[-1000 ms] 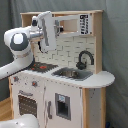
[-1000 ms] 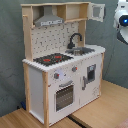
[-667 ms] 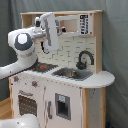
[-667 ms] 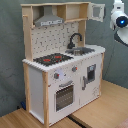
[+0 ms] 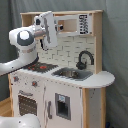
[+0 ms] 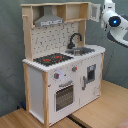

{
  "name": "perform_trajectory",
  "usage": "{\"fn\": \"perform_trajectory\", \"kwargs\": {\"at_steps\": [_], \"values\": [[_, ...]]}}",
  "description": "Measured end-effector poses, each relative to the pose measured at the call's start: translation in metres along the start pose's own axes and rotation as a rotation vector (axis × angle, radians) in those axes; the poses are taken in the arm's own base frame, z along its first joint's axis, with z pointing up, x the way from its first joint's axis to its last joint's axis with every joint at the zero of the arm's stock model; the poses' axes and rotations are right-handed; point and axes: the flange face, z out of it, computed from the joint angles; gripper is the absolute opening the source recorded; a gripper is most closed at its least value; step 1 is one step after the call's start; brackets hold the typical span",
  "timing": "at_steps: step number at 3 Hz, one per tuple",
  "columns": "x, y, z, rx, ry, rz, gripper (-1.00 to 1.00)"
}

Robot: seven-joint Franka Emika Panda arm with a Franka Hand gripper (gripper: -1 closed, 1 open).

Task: Play with the kitchen

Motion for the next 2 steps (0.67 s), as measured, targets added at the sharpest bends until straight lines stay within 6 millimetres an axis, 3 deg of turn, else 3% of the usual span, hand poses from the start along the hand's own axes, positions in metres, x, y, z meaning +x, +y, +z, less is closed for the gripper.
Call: {"fn": "perform_trajectory", "kwargs": {"at_steps": [2], "values": [[0.046, -0.049, -0.011, 0.108, 0.073, -0.017, -1.00]]}}
